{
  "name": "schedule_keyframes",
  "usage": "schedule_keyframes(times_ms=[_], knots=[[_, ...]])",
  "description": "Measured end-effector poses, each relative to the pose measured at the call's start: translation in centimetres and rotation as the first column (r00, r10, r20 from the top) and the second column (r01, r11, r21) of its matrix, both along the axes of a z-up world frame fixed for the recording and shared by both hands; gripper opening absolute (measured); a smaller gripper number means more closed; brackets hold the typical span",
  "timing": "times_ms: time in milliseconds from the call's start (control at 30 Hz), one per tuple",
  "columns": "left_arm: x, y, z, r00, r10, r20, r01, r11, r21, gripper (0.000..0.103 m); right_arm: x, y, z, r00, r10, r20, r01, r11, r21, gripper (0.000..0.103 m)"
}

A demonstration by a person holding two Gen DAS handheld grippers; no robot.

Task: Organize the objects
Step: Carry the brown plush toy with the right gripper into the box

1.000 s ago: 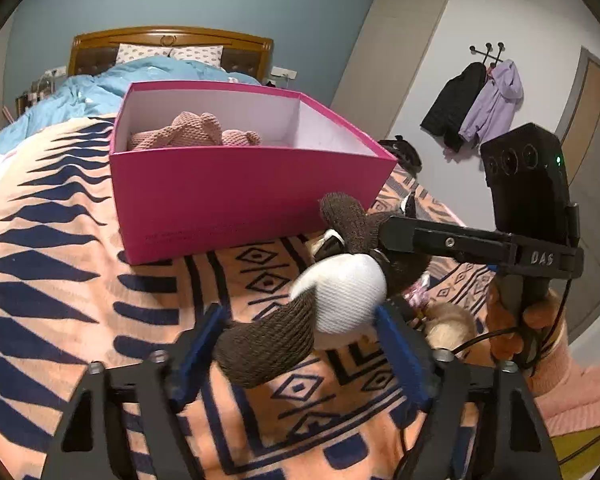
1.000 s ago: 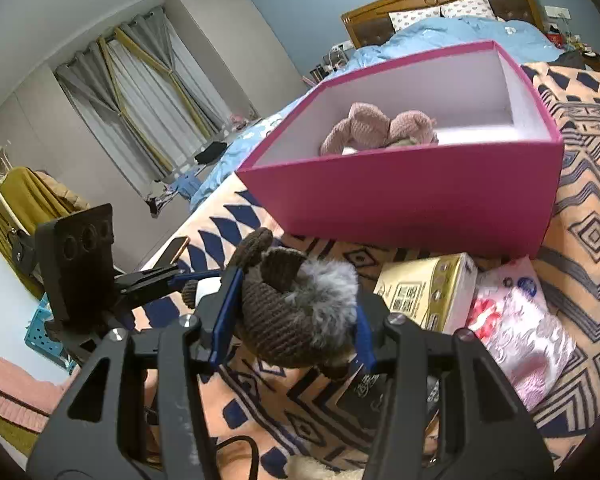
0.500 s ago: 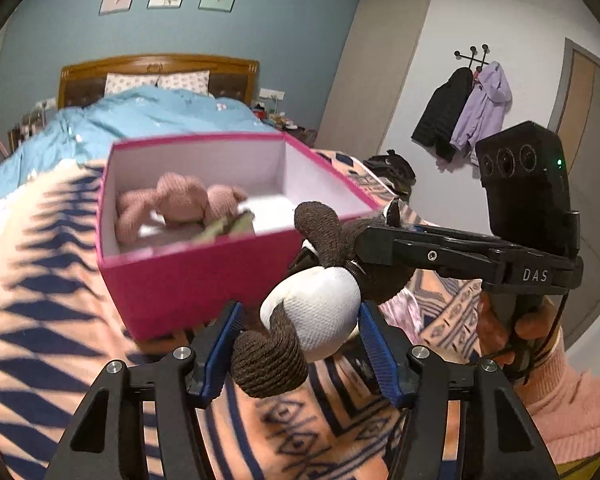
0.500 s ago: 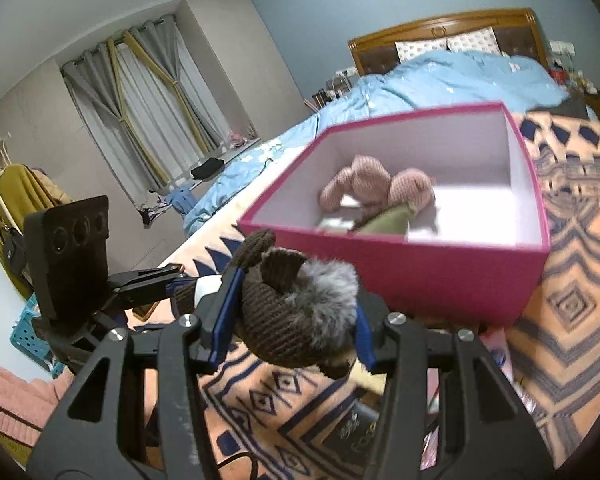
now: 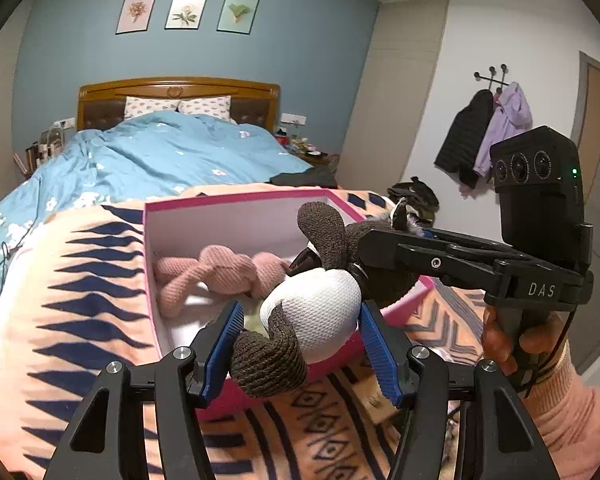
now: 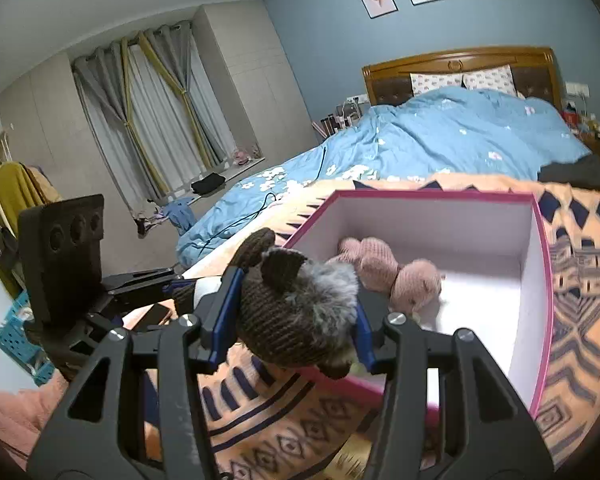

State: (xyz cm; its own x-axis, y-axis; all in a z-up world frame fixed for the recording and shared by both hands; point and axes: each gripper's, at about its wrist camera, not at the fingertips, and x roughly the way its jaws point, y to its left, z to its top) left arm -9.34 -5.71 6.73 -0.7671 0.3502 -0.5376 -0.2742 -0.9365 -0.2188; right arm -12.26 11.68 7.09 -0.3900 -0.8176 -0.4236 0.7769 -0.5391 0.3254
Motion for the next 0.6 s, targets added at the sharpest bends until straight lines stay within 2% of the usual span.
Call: schedule_keyframes(times_ms=[200,467,600], knots=[[-2.9,-0.6,-0.7,0.999,0.036,0.036,-0.036,0.999,-0.019,0.061,-3.0,-1.5,-0.6,1.0,-0.01,0.018,0.01,1.0,0.016,0.052],[-6.3,-1.0,-2.9,0.989,0.095,0.111,-0.086,0.992,-0.088,0.061,-6.9,-3.0,-3.7,0.993,-0.019,0.12,0.014,0.999,0.046,0.052],[-7.4,-1.0,-4.4,0.982,0.118,0.15,-0.099,0.987,-0.13,0.061,-7.8,-3.8,-5.2,0.99,-0.032,0.139,0.019,0.995,0.098,0.054]])
